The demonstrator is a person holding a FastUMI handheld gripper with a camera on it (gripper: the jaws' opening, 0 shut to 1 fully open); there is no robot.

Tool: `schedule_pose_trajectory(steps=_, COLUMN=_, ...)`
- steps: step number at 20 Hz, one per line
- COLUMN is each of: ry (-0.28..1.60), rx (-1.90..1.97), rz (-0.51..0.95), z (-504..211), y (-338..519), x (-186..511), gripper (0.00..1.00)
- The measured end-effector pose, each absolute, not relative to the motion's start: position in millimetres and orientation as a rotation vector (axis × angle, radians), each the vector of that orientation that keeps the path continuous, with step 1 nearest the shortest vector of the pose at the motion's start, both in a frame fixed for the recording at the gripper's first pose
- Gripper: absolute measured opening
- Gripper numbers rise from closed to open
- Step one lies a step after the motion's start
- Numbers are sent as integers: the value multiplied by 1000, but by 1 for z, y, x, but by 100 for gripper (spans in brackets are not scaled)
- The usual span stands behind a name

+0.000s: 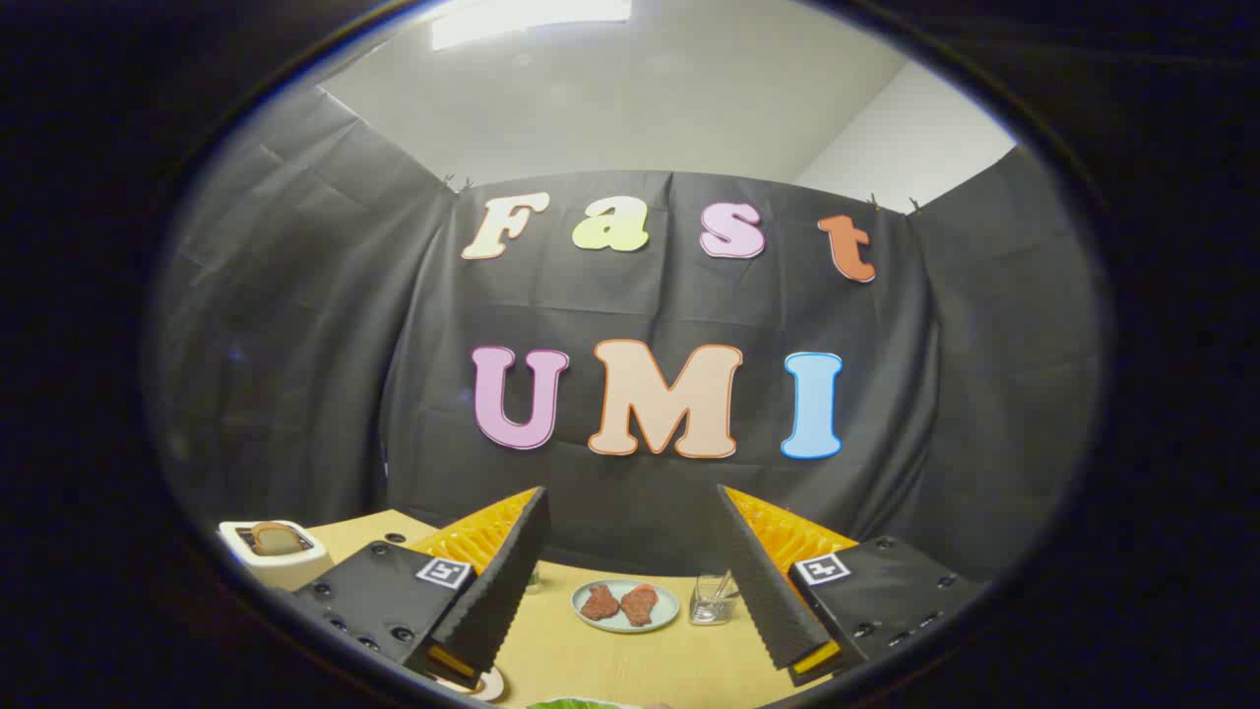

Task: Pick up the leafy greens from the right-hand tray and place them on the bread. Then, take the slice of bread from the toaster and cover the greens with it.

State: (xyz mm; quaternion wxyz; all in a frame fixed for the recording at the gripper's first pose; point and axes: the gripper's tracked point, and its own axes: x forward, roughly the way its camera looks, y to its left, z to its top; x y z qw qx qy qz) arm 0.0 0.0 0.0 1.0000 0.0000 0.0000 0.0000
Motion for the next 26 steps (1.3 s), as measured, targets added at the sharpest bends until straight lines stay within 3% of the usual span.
schedule_pose_trajectory(steps=15, ry=10, rx=-19, rz=13, z=-4, y=-3, x=-6, gripper=100)
schedule_pose_trajectory(steps=26, ry=149, rx=-78, rz=123, z=-62, y=-1, x=-14, gripper=100)
